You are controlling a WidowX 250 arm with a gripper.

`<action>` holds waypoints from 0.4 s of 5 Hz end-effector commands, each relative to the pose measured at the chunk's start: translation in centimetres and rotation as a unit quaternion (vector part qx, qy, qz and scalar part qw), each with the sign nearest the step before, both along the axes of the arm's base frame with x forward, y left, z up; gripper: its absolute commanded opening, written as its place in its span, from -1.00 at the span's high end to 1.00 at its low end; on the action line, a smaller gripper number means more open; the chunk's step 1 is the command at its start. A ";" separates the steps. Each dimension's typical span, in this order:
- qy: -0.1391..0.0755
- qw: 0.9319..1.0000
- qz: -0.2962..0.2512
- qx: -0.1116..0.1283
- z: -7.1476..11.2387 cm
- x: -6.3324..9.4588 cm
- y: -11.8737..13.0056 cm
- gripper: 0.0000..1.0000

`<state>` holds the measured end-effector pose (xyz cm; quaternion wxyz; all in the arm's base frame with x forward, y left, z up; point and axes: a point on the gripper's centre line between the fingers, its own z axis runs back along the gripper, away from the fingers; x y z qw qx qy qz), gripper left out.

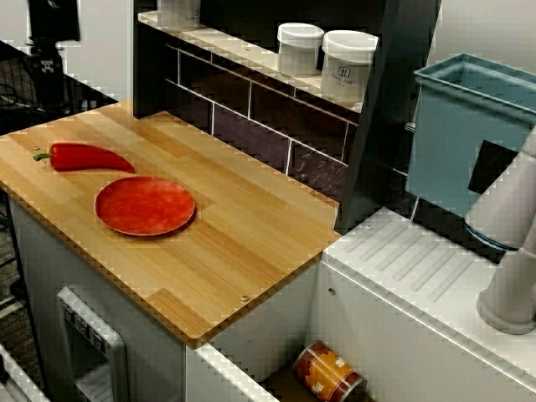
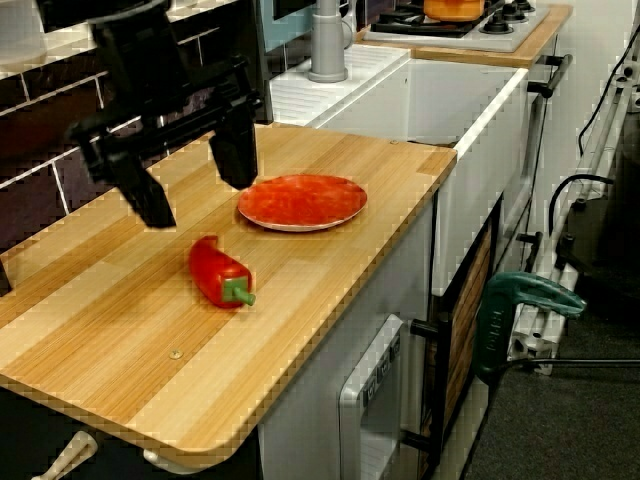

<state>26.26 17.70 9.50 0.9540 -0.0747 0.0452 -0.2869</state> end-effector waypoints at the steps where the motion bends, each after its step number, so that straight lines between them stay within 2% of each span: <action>1: -0.023 0.994 -0.104 0.027 -0.2 -1.0 -1.3 -1.00; 2: -0.016 0.993 -0.108 0.046 -1.6 -1.3 -1.6 -1.00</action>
